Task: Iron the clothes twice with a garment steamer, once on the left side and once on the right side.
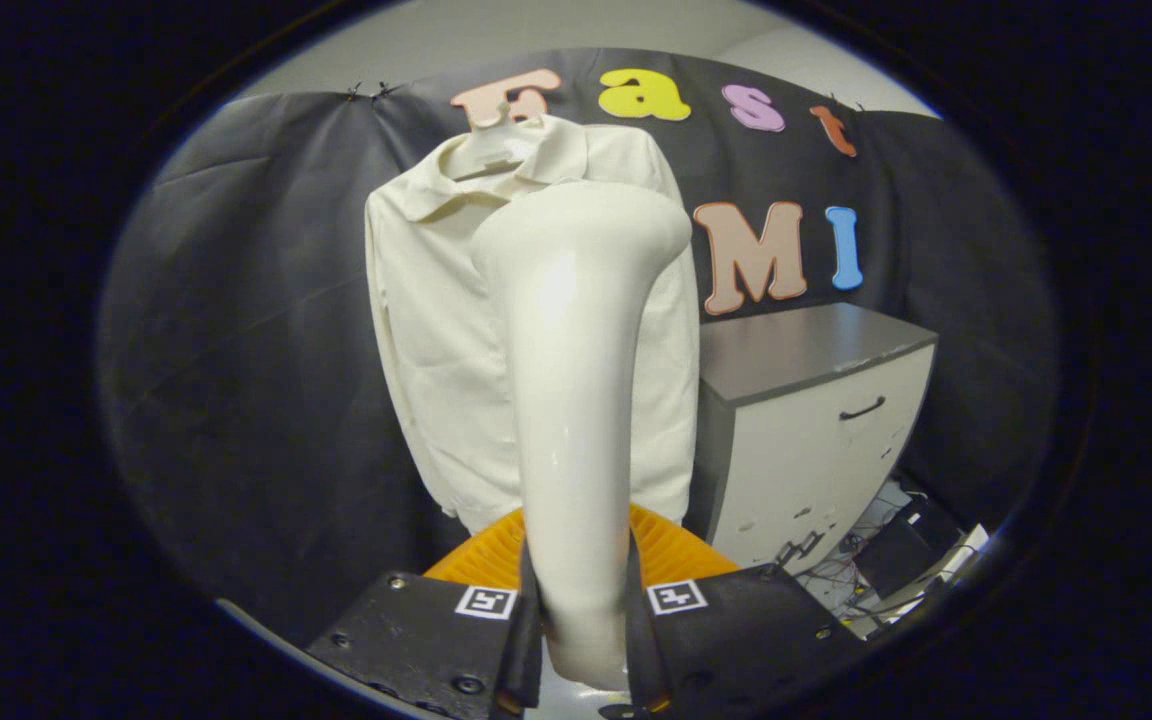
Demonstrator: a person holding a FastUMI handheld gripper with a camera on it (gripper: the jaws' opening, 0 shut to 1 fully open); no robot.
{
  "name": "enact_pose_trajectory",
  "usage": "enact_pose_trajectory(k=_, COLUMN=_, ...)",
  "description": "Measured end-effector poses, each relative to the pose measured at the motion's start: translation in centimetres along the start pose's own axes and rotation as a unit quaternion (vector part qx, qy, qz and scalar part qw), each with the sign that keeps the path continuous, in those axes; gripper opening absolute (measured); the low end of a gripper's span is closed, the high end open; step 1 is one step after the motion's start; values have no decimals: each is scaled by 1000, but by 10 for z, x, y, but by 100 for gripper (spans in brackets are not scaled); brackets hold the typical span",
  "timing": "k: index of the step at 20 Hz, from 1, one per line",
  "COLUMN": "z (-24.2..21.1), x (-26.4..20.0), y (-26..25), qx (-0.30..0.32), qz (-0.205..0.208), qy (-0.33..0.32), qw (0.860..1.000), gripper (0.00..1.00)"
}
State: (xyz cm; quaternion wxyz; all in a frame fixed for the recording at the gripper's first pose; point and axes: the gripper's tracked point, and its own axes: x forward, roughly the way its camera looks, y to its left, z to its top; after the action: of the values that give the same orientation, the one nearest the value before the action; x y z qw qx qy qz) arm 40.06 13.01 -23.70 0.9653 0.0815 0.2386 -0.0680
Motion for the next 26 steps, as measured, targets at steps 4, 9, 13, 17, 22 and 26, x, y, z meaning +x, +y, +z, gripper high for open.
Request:
enact_pose_trajectory(k=4, z=22, x=11, y=1, qx=0, qz=10, qy=-25, qw=1000, gripper=33)
enact_pose_trajectory(k=9, z=36, x=29, y=4, qx=-2, qz=30, qy=-35, qw=999, gripper=33)
enact_pose_trajectory(k=13, z=44, x=47, y=6, qx=-5, qz=47, qy=-33, qw=998, gripper=33)
enact_pose_trajectory(k=17, z=51, x=93, y=-2, qx=-8, qz=61, qy=-27, qw=998, gripper=33)
enact_pose_trajectory(k=22, z=42, x=128, y=-7, qx=-11, qz=80, qy=-17, qw=997, gripper=34)
enact_pose_trajectory(k=26, z=23, x=152, y=-10, qx=1, qz=96, qy=0, qw=995, gripper=34)
